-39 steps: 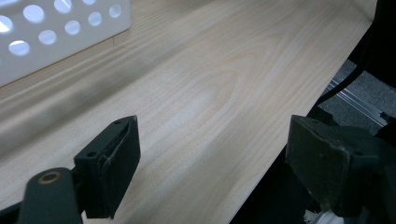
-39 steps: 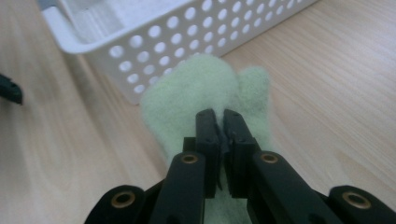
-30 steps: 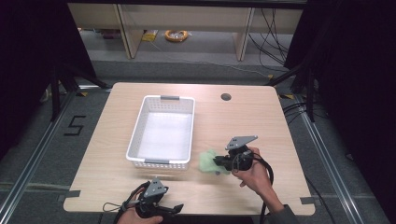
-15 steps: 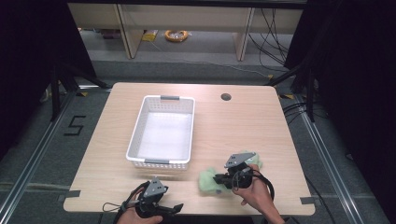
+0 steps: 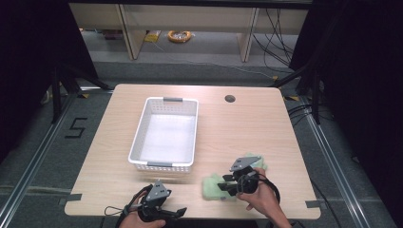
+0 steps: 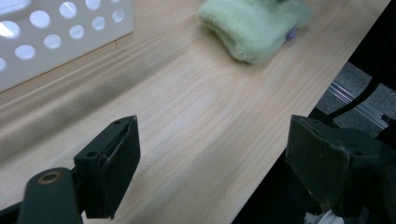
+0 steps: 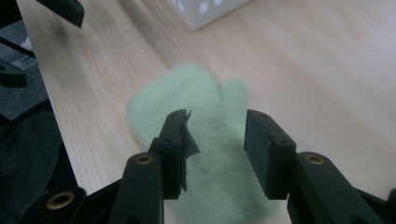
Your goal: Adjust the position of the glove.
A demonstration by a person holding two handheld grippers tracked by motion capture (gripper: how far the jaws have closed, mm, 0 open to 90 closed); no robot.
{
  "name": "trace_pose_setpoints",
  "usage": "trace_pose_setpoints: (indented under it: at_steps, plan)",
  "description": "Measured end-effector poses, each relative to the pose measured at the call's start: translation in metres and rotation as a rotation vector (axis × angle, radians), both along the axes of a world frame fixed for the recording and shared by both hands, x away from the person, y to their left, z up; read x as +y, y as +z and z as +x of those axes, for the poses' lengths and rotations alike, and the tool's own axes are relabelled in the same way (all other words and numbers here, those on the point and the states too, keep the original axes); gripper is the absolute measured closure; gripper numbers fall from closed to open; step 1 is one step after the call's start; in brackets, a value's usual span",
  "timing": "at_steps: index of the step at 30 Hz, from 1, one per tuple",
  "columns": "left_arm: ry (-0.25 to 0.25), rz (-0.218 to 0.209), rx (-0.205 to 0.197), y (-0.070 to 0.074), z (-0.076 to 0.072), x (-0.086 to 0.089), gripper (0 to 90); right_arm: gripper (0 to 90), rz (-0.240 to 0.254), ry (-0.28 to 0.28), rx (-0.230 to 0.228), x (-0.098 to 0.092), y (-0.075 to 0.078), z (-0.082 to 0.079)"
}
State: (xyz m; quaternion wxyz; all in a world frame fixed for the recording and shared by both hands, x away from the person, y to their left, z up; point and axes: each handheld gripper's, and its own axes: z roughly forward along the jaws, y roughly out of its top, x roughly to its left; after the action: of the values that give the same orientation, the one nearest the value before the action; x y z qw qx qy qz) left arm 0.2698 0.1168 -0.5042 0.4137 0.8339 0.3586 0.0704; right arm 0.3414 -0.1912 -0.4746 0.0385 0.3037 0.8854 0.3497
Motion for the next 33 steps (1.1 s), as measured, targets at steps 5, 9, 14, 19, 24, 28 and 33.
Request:
trace_pose_setpoints:
  at_steps: [5,9,14,19,24,28,33]
  plan:
    - [0.003,-0.018,0.005,-0.001,-0.001,-0.001,17.3,60.7,-0.05,-0.096,-0.128,-0.035,0.023,0.005]
    - [-0.007,0.006,-0.001,0.0,0.0,0.0,17.3,61.9,-0.119,-0.143,-0.16,-0.062,0.025,0.011]
    - [-0.005,-0.006,0.004,0.0,0.0,0.0,17.3,63.4,-0.119,-0.186,-0.145,-0.085,0.017,0.02]
    - [-0.001,-0.001,0.003,-0.001,0.001,-0.001,17.3,62.6,-0.107,-0.245,-0.077,-0.09,0.01,0.026]
    - [-0.003,-0.007,0.003,-0.001,0.001,-0.001,17.3,57.1,-0.086,-0.324,-0.047,-0.088,-0.002,0.034]
    - [-0.005,-0.003,0.006,-0.001,0.0,-0.001,17.3,50.7,-0.112,-0.359,0.004,-0.079,-0.01,0.037]
    - [-0.005,-0.004,0.004,-0.001,0.0,-0.001,17.3,61.3,-0.147,-0.355,-0.027,-0.077,-0.016,0.039]
